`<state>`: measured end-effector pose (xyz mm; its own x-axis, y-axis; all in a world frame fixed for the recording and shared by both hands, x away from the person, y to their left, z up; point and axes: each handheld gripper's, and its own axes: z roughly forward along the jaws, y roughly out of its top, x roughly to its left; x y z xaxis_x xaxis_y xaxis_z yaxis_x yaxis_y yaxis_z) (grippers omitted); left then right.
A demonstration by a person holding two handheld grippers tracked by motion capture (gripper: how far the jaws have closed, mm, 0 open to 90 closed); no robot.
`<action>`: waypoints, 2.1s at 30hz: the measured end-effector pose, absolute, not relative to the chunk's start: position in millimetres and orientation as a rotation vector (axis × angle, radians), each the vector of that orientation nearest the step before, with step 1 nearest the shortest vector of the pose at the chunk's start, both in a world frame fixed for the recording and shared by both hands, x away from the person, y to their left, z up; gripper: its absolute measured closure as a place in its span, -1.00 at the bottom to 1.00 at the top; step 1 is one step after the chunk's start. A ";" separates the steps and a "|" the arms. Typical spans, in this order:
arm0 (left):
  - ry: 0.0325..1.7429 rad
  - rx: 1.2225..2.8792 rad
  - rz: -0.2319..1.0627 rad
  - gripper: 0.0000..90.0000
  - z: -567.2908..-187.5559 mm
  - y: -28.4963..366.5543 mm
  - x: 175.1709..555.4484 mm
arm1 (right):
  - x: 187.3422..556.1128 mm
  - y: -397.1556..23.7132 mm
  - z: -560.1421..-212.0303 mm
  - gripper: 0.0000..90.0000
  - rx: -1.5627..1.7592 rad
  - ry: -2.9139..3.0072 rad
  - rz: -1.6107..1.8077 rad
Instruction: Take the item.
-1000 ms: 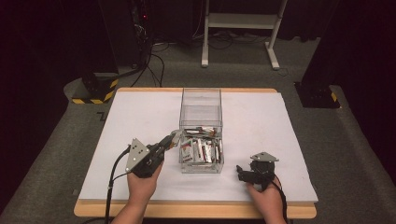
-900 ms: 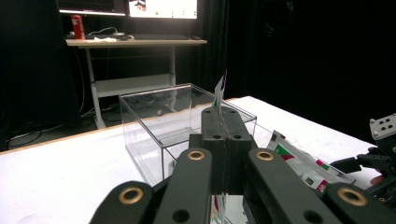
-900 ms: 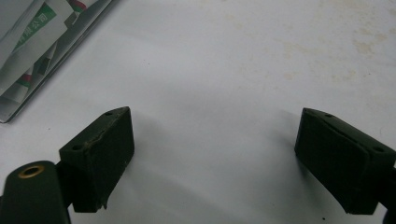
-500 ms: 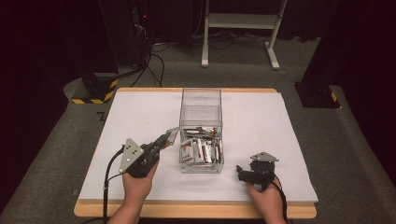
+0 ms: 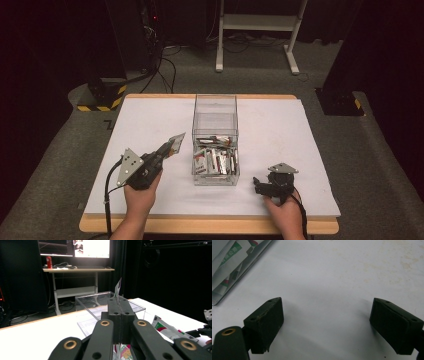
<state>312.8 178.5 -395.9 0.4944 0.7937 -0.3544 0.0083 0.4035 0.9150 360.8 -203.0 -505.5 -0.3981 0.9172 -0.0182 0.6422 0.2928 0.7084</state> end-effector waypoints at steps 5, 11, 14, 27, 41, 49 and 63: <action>0.946 1.029 0.611 1.00 -395.0 188.8 314.5 | 360.7 -202.9 -505.4 -0.74 1.394 2.143 0.875; 0.973 1.005 0.623 1.00 -396.7 202.4 318.0 | 360.8 -203.0 -505.5 -0.74 1.392 2.143 0.876; 0.986 0.995 0.629 1.00 -398.1 208.5 319.6 | 360.7 -203.0 -505.5 -0.74 1.392 2.143 0.875; 1.033 0.959 0.660 1.00 -403.5 228.5 326.3 | 360.6 -203.0 -505.5 -0.73 1.391 2.143 0.875; 1.098 0.955 0.654 1.00 -416.0 240.0 339.7 | 360.3 -202.9 -505.6 -0.72 1.383 2.141 0.876; 1.127 0.971 0.643 1.00 -426.3 238.3 347.3 | 360.1 -202.8 -505.6 -0.72 1.384 2.140 0.876; 1.179 0.996 0.627 1.00 -444.7 238.8 361.2 | 359.9 -202.6 -505.6 -0.72 1.386 2.138 0.876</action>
